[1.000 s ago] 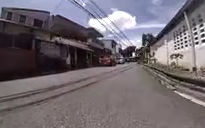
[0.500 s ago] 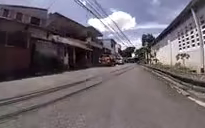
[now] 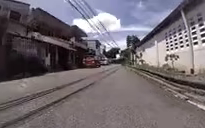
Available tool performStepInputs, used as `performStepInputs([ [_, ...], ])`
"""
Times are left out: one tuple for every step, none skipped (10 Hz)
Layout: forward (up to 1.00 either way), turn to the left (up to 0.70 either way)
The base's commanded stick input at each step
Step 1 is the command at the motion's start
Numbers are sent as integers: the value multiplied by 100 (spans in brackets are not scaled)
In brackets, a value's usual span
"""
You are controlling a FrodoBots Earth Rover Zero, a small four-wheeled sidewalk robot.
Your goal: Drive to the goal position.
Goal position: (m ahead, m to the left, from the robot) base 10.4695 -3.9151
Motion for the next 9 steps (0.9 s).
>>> performStepInputs([
  [85,0],
  [85,0],
  [85,0],
  [85,0],
  [85,0],
  [85,0],
  [85,0],
  [85,0],
  [85,0],
])
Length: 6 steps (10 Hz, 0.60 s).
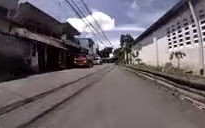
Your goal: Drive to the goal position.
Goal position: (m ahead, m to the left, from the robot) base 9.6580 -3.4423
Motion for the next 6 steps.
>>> performStepInputs([
  [85,0],
  [85,0],
  [85,0],
  [85,0],
  [85,0],
  [85,0],
])
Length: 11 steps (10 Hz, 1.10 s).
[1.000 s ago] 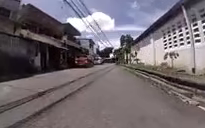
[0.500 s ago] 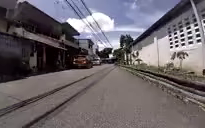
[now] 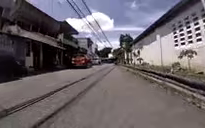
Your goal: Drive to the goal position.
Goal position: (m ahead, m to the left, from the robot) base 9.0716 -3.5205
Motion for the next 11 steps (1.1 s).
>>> performStepInputs([
  [85,0],
  [85,0],
  [85,0],
  [85,0],
  [85,0],
  [85,0],
  [85,0],
  [85,0],
  [85,0],
  [85,0],
  [85,0],
])
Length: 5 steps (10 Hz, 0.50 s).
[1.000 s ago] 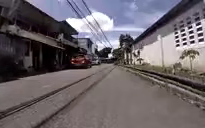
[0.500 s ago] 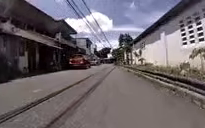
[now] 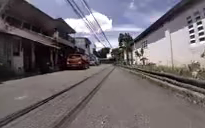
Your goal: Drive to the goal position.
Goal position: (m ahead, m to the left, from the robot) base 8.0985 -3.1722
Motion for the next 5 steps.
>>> performStepInputs([
  [85,0],
  [85,0],
  [85,0],
  [85,0],
  [85,0],
])
